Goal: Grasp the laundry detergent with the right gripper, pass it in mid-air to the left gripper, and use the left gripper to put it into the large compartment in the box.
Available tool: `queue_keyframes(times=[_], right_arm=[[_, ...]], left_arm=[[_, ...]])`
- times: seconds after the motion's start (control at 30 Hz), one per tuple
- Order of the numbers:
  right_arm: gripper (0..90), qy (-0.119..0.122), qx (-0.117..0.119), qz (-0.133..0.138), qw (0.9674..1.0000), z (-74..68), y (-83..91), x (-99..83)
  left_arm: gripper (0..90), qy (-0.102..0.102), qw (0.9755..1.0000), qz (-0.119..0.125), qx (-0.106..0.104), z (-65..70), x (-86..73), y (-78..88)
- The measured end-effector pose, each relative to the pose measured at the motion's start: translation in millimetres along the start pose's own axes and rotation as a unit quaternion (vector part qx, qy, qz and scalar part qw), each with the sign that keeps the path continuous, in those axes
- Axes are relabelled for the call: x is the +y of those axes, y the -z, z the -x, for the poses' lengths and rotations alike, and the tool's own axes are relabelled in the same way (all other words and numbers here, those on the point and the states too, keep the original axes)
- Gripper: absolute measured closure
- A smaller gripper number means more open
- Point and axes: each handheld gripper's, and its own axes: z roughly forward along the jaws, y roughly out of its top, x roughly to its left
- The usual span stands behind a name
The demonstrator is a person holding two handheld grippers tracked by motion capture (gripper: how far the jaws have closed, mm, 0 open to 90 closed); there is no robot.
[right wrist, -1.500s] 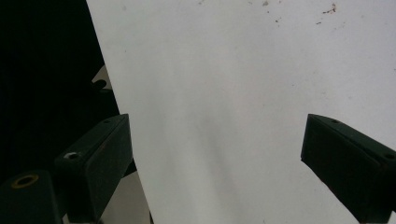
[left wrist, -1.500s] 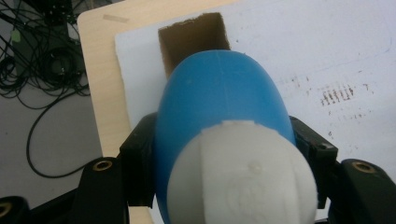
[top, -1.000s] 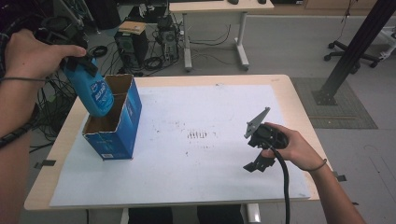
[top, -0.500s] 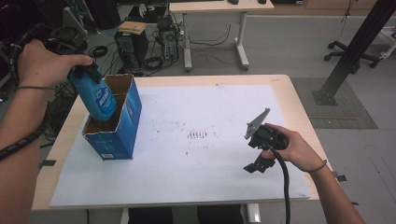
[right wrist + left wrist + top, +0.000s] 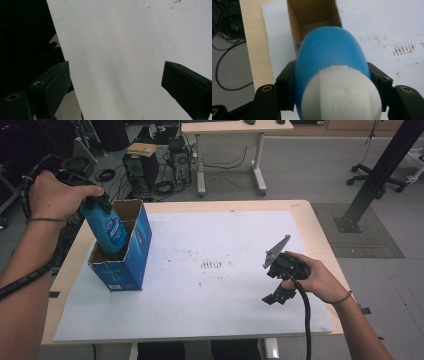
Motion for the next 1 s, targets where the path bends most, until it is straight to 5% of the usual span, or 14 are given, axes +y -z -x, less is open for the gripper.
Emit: queue_keyframes(times=[1.0], right_arm=[[8.4, -0.002, 0.002, 0.000, 1.0000, 0.2, -1.6, -3.5]], left_arm=[[37.8, 0.016, 0.9996, -0.020, -0.014, -4.6, -15.5, -49.5]])
